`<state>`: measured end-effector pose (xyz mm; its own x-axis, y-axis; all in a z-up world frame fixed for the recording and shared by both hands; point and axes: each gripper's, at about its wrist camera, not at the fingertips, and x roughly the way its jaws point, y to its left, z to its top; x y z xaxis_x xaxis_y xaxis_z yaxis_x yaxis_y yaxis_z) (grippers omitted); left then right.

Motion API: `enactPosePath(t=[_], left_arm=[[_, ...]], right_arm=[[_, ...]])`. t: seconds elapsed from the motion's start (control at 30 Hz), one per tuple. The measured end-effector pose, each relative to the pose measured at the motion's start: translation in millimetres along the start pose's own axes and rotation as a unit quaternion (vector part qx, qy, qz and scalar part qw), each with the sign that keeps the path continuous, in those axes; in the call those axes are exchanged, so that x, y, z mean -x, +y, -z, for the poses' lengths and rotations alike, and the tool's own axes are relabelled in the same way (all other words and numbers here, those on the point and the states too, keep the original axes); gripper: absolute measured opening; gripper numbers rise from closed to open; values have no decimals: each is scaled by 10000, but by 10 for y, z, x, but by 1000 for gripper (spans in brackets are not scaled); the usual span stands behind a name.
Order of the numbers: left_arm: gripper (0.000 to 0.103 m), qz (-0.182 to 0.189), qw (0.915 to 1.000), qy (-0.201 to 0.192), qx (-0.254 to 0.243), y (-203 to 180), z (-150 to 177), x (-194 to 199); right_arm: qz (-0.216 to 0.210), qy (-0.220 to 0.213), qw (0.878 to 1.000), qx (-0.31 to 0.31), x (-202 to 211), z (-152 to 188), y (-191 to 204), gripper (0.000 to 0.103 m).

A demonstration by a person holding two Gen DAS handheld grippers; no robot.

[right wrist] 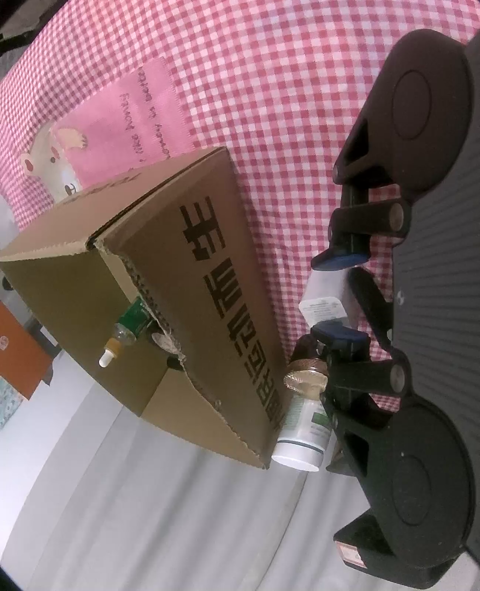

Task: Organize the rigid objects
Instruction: 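Grasp the white plug charger with the right gripper, then carry the white charger into the box and open the right gripper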

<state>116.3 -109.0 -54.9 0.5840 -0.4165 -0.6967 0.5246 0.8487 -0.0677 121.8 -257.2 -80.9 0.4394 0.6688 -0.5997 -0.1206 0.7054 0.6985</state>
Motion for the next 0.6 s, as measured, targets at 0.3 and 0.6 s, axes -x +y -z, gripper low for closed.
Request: enactPosePath(t=[0.3, 0.6], left_arm=[[36, 92, 9996, -12, 268, 33, 38, 91], [33, -16, 9983, -427, 398, 40, -150, 540]], right_arm=[[54, -25, 9998, 205, 48, 48, 74, 33], [-180, -278, 9985, 428, 350, 61, 360, 33]])
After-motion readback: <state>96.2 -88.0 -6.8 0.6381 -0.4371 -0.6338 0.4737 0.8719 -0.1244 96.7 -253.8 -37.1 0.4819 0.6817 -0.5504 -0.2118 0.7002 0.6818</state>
